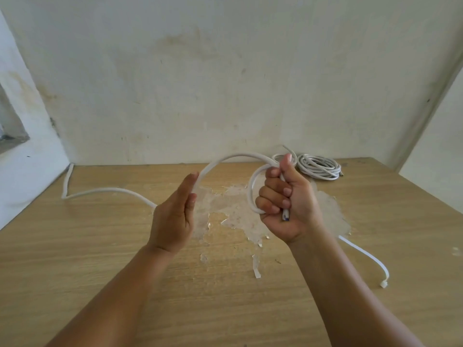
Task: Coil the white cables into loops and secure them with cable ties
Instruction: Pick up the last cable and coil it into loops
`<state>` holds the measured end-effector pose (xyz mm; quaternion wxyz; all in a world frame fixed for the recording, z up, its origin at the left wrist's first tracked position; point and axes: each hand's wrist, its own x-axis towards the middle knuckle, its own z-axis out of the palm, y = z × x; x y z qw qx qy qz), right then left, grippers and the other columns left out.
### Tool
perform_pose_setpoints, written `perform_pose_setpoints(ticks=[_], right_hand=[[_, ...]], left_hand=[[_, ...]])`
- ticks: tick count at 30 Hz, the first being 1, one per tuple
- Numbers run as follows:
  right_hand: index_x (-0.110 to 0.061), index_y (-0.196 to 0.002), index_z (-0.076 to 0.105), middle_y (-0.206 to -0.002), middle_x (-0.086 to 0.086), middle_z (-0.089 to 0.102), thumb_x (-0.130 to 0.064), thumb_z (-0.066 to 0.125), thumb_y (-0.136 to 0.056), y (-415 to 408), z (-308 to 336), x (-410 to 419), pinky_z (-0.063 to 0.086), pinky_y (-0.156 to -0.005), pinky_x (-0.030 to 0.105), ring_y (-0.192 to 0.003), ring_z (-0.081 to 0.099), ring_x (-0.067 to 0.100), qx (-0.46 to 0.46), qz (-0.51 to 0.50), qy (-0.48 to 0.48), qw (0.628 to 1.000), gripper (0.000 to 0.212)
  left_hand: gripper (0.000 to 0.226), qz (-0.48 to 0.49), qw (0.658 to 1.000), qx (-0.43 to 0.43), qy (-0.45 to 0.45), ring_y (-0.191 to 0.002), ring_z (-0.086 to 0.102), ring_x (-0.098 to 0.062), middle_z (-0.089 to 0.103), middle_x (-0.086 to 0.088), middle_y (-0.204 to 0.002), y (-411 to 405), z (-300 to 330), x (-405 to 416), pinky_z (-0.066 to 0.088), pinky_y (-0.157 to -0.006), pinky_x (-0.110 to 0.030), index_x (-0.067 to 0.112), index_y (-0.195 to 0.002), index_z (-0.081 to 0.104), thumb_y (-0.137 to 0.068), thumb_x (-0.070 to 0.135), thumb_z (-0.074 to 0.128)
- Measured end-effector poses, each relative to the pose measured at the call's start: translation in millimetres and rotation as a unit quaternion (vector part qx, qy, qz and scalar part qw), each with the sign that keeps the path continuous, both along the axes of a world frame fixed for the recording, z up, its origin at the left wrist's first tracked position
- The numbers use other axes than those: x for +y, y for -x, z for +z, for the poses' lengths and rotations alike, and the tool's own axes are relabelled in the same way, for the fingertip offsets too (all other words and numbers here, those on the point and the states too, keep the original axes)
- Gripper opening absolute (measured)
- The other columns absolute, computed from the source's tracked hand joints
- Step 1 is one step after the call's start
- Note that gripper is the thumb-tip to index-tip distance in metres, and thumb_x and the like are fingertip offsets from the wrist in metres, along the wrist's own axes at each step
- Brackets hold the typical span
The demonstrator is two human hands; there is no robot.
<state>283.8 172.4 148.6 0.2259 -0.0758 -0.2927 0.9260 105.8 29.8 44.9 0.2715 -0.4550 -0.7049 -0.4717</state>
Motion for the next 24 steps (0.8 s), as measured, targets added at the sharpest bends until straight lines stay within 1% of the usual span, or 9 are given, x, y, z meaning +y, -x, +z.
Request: perform_pose_setpoints(ticks=[2, 4, 7, 10, 15, 18, 20, 22, 24], right_hand=[[-0.016, -0.072, 0.052, -0.041, -0.010, 0.029, -0.052, 0.046, -0.102, 3.0, 2.1, -2.2, 0.021, -0.032, 0.019, -0.028, 0.027, 0.004, 0.012, -0.012, -0.014, 1.000, 0.048], [-0.016, -0.073, 0.051, -0.042, -0.009, 0.029, -0.052, 0.046, -0.102, 6.1, 2.5, -2.4, 0.023, -0.033, 0.020, -0.030, 0.026, 0.004, 0.027, -0.030, -0.029, 0.999, 0.047], [-0.017, -0.072, 0.052, -0.043, -0.008, 0.028, -0.053, 0.049, -0.098, 11.4, 2.8, -0.5, 0.024, -0.035, 0.022, -0.031, 0.025, 0.005, 0.036, -0.056, -0.055, 0.996, 0.044], [-0.017, -0.071, 0.052, -0.044, -0.006, 0.028, -0.052, 0.050, -0.098, 17.8, 1.3, -1.7, 0.022, -0.038, 0.023, -0.032, 0.024, 0.007, 0.024, -0.078, -0.105, 0.991, 0.044], [-0.014, -0.074, 0.050, -0.045, -0.004, 0.027, -0.048, 0.050, -0.102, 33.7, -6.8, -4.8, 0.023, -0.039, 0.024, -0.033, 0.025, 0.009, 0.003, -0.104, -0.167, 0.980, 0.043], [-0.015, -0.076, 0.050, -0.048, -0.004, 0.029, -0.050, 0.052, -0.100, 37.7, -12.7, 2.8, 0.028, -0.040, 0.025, -0.036, 0.027, 0.009, -0.003, -0.123, -0.124, 0.985, 0.042], [-0.016, -0.076, 0.051, -0.049, -0.005, 0.032, -0.050, 0.051, -0.100, 37.0, -15.3, 9.4, 0.033, -0.042, 0.025, -0.038, 0.029, 0.009, -0.001, -0.140, -0.077, 0.987, 0.041], [-0.017, -0.076, 0.051, -0.050, -0.005, 0.035, -0.050, 0.050, -0.101, 35.9, -14.5, 14.3, 0.037, -0.043, 0.024, -0.040, 0.033, 0.009, 0.002, -0.160, -0.042, 0.986, 0.042], [-0.017, -0.075, 0.052, -0.050, -0.005, 0.038, -0.049, 0.049, -0.102, 33.8, -13.7, 19.9, 0.040, -0.045, 0.024, -0.041, 0.039, 0.009, -0.002, -0.187, -0.017, 0.982, 0.042]], left_hand=[[0.044, 0.024, 0.999, 0.029, 0.003, -0.058, 0.050, -0.006, 0.060, 0.010, -0.074, -4.3, 4.5, 4.6, 0.041, -0.058, -0.020, 0.017, -0.147, 0.047, -0.104, 0.025, 0.040], [0.045, 0.019, 0.999, 0.004, 0.034, -0.050, 0.048, -0.010, 0.051, 0.013, -0.063, -7.7, 13.4, 6.8, 0.039, -0.055, -0.021, 0.017, -0.147, 0.051, -0.106, 0.028, 0.039], [0.043, 0.012, 0.990, -0.048, 0.129, -0.046, 0.052, -0.010, 0.053, 0.010, -0.055, -13.4, 28.3, 11.4, 0.037, -0.047, -0.022, 0.024, -0.149, 0.050, -0.109, 0.031, 0.037], [0.041, -0.010, 0.966, -0.085, 0.245, -0.047, 0.059, -0.013, 0.060, 0.007, -0.061, -20.4, 34.7, 17.3, 0.048, -0.046, -0.032, 0.029, -0.148, 0.048, -0.110, 0.033, 0.035], [0.036, -0.073, 0.903, -0.054, 0.421, -0.054, 0.054, -0.013, 0.058, 0.002, -0.065, -53.1, 36.5, 26.6, 0.052, -0.061, -0.038, 0.026, -0.138, 0.049, -0.110, 0.040, 0.032], [0.046, -0.063, 0.891, -0.032, 0.448, -0.065, 0.059, -0.014, 0.060, 0.002, -0.072, -56.5, 31.3, 26.6, 0.055, -0.070, -0.040, 0.028, -0.152, 0.034, -0.109, 0.045, 0.031], [0.051, -0.069, 0.893, -0.057, 0.441, -0.083, 0.064, -0.017, 0.068, 0.000, -0.093, -55.1, 24.0, 24.1, 0.052, -0.077, -0.037, 0.026, -0.155, 0.028, -0.109, 0.045, 0.035], [0.052, -0.086, 0.906, -0.107, 0.400, -0.100, 0.063, -0.018, 0.066, -0.001, -0.121, -55.3, 14.7, 22.3, 0.049, -0.085, -0.034, 0.024, -0.156, 0.030, -0.108, 0.042, 0.040], [0.045, -0.082, 0.919, -0.112, 0.369, -0.095, 0.060, -0.014, 0.063, 0.001, -0.123, -54.7, 6.7, 18.1, 0.050, -0.085, -0.033, 0.023, -0.152, 0.037, -0.109, 0.036, 0.041]])
